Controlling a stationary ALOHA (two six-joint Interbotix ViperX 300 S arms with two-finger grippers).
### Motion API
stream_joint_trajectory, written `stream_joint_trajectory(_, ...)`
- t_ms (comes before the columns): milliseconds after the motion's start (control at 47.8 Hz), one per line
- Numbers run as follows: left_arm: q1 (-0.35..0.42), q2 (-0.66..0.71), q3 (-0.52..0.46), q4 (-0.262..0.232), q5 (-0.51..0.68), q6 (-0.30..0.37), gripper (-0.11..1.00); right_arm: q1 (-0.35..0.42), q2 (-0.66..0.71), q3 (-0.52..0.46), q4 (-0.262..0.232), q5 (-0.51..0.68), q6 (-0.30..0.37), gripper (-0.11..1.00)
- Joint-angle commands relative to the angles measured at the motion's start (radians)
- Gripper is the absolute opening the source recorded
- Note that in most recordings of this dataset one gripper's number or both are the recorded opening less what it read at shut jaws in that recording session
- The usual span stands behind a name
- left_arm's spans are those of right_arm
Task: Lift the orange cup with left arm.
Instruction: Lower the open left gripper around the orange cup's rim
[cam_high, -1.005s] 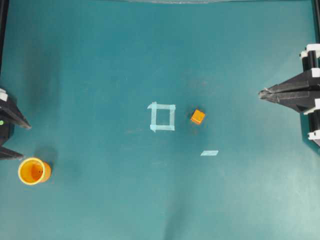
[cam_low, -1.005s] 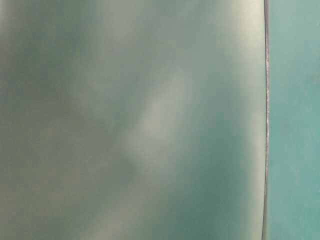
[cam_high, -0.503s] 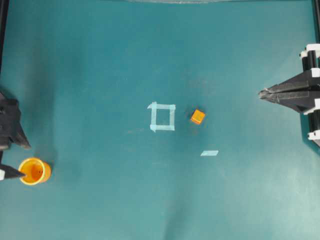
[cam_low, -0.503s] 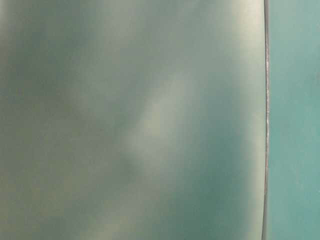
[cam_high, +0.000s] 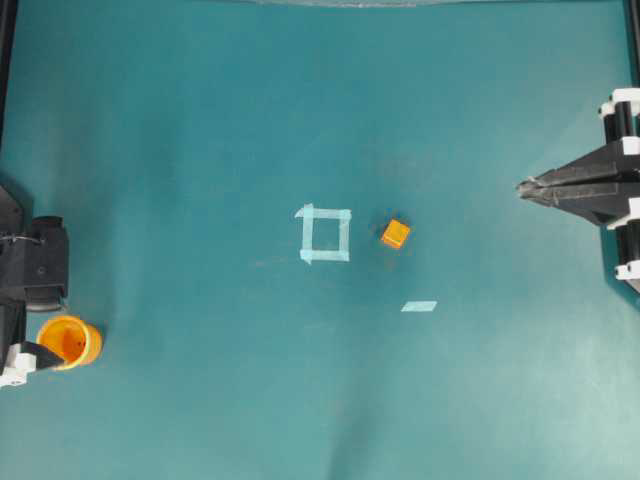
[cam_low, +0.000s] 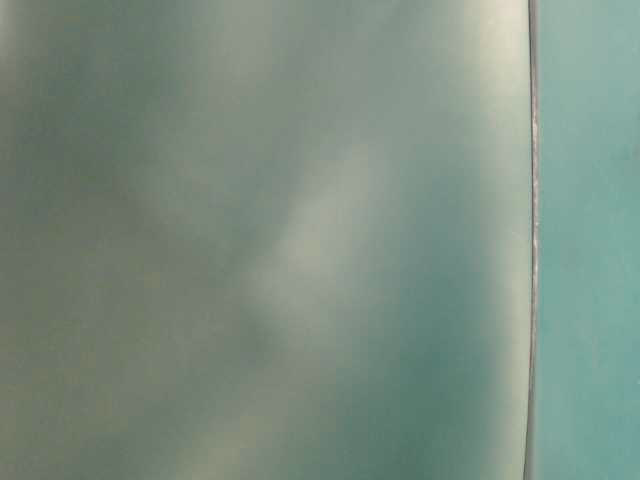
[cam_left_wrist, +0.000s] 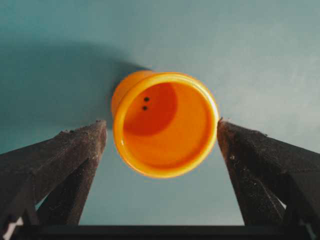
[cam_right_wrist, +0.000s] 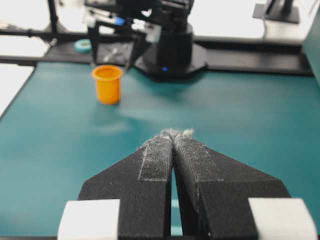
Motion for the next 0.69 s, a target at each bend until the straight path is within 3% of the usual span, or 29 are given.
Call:
stream_joint_trajectory(0,-0.003,0.003,-0.028,0.003,-0.017,-0.012,0.88,0.002,0.008,-0.026,0.0,-0.003,0.0,0.0)
stream_joint_trajectory(670,-0.003,0.067,-0.025,0.009,-0.063,-0.081,0.88,0.0,0.026,-0.021,-0.003,-0.003,0.0,0.0)
